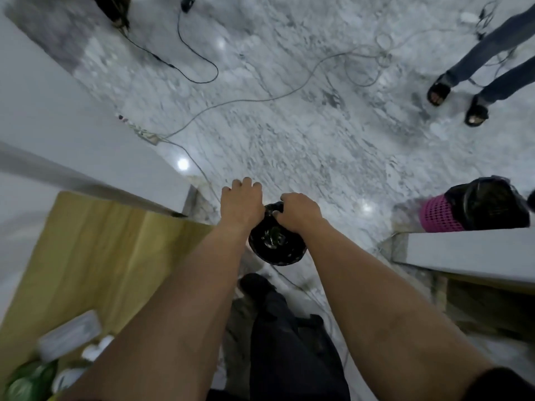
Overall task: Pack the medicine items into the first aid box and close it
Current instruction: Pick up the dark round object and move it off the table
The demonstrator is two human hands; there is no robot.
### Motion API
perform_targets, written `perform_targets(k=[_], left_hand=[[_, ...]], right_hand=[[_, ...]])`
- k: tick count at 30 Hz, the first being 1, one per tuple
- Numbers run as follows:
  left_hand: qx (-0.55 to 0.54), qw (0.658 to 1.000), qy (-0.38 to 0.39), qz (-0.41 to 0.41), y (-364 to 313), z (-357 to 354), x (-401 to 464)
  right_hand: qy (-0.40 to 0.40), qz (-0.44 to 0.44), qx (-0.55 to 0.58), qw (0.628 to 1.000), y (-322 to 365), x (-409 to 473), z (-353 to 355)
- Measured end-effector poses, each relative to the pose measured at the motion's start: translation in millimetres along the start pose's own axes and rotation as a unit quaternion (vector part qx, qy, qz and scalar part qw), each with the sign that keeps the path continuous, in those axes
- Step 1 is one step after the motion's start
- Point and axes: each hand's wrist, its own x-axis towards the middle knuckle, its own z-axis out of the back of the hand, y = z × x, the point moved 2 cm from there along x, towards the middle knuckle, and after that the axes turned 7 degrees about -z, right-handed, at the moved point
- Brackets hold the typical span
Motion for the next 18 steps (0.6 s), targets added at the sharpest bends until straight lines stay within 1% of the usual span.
perform_targets(k=[3,7,10,13,18], left_hand=[[0.005,0.999,-0.03,0.043,31,26,-40],[-0.007,0.991,-0.075,0.11,80,47,-120],[-0.064,0.98,-0.074,0.174,118,54,-192],[-0.125,0.956,-0.09,0.249,154,50,-277],[-0.159,0.905,-0.133,0.37,199,16,-423]], right_hand=[[-0.019,0.053,-0.047,0.997,38,-28,24],[-0.049,0.143,-0.094,0.984,106,-75,42],[-0.062,0.208,-0.132,0.967,165,-122,44],[-0.076,0.291,-0.166,0.939,227,-174,33],[-0.075,0.405,-0.202,0.889,318,-267,-5]])
